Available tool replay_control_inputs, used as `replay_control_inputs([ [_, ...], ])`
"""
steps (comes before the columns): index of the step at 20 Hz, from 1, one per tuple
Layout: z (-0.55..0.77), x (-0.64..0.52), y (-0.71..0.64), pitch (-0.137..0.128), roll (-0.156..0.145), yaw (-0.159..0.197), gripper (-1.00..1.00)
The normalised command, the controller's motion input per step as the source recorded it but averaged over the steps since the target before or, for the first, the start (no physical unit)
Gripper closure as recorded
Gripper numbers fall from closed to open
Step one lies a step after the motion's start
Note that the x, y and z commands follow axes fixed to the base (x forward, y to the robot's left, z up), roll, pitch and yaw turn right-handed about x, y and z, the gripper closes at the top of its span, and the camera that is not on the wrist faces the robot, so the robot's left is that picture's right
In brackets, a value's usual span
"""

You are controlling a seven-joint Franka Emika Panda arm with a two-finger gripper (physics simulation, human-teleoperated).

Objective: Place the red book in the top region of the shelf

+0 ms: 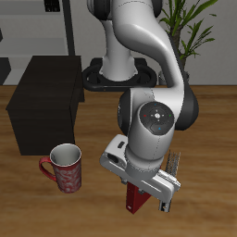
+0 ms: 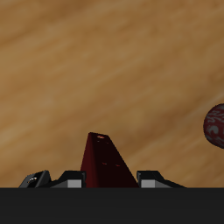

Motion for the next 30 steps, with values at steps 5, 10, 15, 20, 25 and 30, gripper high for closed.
replay_control_inputs([
  [5,0.27,-0.14,0.0,-0.029,0.003,0.021,1.0],
  [10,0.4,-0.19,-0.02,-0.032,-0.008,0.055,1.0],
  [15,0.51,-0.25,-0.01,-0.059,-0.001,0.05,1.0],
  [20,0.57,-0.32,-0.03,-0.077,-0.019,0.061,1.0],
  [25,0.53,-0.23,-0.11,-0.075,-0.007,0.031,1.0],
  [30,0.49,-0.36,-0.12,-0.072,-0.003,0.048,1.0],
])
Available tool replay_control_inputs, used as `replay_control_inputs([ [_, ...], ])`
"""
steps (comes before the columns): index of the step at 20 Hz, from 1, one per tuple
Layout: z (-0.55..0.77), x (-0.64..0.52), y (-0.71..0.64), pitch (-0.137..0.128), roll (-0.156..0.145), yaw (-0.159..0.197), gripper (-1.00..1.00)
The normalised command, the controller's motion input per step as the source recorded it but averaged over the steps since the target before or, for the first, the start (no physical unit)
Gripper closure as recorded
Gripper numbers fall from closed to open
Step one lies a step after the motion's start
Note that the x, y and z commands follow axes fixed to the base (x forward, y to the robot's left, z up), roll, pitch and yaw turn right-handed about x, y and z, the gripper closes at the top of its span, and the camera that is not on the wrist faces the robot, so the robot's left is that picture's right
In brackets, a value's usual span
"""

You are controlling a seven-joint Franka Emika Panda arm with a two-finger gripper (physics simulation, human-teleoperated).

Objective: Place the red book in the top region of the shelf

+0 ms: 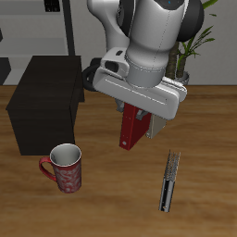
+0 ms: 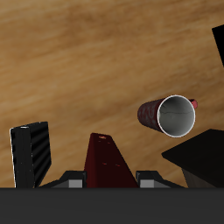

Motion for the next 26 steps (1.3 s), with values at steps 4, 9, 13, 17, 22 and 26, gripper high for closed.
replay_control_inputs([
  [4,0.33,-0.35,-0.06,-0.046,0.012,0.041,1.0],
  [9,0.26,-0.38,-0.06,-0.04,0.021,0.028,1.0],
  [13,0.1,-0.36,-0.06,0.007,0.004,0.035,1.0],
  [17,0.22,-0.48,-0.09,-0.037,0.01,0.019,1.0],
  [22,0.26,-0.5,-0.17,-0.036,-0.027,0.031,1.0],
  [26,0.18,-0.43,-0.12,-0.032,-0.024,0.049,1.0],
])
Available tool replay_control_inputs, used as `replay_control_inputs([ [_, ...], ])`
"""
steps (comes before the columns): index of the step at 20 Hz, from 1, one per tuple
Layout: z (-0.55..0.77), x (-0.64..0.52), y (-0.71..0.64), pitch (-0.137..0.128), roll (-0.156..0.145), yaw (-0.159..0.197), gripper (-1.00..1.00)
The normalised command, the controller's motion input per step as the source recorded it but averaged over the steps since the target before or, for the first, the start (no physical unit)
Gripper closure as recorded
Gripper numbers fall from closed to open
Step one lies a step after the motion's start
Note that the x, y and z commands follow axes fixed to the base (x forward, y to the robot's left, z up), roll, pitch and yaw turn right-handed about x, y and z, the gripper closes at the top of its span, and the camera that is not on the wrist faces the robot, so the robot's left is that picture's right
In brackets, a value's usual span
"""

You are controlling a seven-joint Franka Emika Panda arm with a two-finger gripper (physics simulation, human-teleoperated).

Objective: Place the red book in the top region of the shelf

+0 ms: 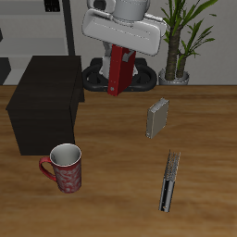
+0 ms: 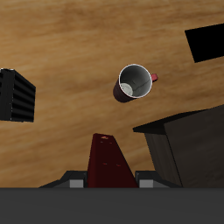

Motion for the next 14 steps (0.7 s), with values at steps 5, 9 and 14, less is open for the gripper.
replay_control_inputs([
  [5,0.09,-0.38,-0.08,-0.027,0.003,0.044,1.0],
  [9,-0.05,-0.25,-0.04,-0.02,0.016,0.045,1.0],
  [14,-0.15,-0.22,-0.01,0.003,0.02,0.036,1.0],
])
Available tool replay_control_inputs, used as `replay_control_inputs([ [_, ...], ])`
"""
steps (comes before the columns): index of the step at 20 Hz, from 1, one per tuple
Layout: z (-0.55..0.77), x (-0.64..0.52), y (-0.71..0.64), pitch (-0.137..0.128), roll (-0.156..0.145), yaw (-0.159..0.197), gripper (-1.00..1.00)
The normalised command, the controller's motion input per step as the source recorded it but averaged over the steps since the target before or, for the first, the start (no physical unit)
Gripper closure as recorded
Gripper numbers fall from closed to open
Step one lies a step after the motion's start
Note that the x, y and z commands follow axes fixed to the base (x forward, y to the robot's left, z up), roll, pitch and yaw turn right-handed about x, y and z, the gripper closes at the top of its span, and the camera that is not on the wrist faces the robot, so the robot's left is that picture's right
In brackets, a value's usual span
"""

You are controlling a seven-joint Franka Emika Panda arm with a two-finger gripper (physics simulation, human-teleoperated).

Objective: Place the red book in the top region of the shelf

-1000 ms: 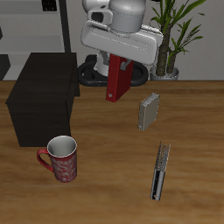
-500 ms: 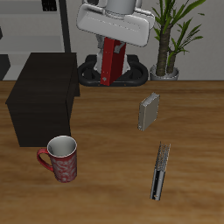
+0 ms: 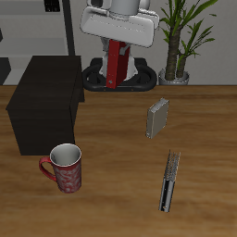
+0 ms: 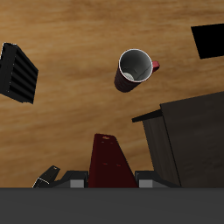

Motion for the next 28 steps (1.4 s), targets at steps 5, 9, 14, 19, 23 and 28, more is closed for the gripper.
replay_control_inputs([
  [5,-0.09,-0.17,0.0,0.005,0.023,0.029,1.0],
  [9,-0.02,-0.22,0.01,-0.006,0.022,0.002,1.0],
  [14,-0.02,-0.29,0.01,-0.029,0.012,0.049,1.0],
  [19,0.03,-0.28,-0.03,-0.029,0.018,0.012,1.0],
  [23,-0.04,-0.26,-0.03,-0.032,-0.004,0.031,1.0],
  [28,-0.01,-0.27,0.0,-0.033,0.009,0.037,1.0],
])
